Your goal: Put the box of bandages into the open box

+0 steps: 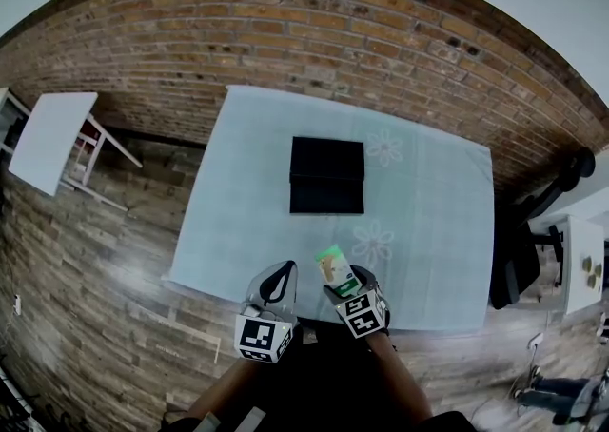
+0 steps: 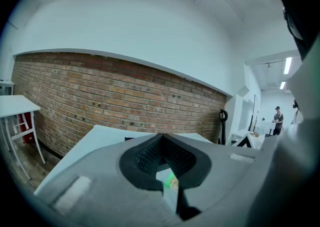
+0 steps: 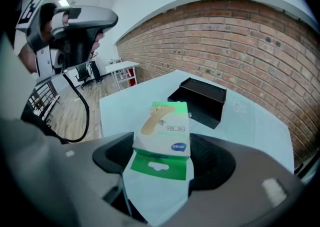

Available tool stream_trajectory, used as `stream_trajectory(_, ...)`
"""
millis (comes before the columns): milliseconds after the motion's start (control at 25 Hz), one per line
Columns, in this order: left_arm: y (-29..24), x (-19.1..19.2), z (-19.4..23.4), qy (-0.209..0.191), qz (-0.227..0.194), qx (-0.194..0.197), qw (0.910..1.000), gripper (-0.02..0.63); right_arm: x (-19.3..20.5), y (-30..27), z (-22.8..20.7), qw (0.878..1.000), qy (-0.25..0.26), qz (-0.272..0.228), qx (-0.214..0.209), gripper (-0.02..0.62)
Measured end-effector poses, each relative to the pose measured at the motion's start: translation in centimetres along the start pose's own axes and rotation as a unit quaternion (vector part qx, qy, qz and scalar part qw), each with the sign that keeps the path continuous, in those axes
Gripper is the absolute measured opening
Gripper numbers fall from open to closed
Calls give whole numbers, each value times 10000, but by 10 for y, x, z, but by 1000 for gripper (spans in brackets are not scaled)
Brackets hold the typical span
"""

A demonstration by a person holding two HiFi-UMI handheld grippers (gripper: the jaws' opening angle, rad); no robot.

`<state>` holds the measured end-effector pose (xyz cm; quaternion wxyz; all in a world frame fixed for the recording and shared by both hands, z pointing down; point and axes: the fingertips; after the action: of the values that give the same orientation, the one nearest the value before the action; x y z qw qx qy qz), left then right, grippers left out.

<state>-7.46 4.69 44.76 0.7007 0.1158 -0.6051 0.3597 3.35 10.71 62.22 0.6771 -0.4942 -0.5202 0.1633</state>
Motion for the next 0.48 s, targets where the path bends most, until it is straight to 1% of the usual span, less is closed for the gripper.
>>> stream_trajectory(200, 9, 4, 8, 14, -16, 110, 9999, 0, -21, 14, 18, 9996, 18, -267, 70, 348)
stream_trajectory(280, 9, 6, 10, 4, -2, 109, 9999, 0, -29, 17, 20, 9992, -4, -394, 65, 348)
stream_trajectory(480, 11, 10, 13, 32, 22, 60, 10000, 0, -45, 28, 24, 9985, 44, -538, 48, 348)
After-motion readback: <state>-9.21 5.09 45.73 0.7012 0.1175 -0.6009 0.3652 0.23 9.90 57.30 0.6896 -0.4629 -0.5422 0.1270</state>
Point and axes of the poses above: the fingertips, and each gripper's own axes: y backward along the fingers, z to its left, x out of its underside, and after that the axes turned 4 degrees about z, right-handed
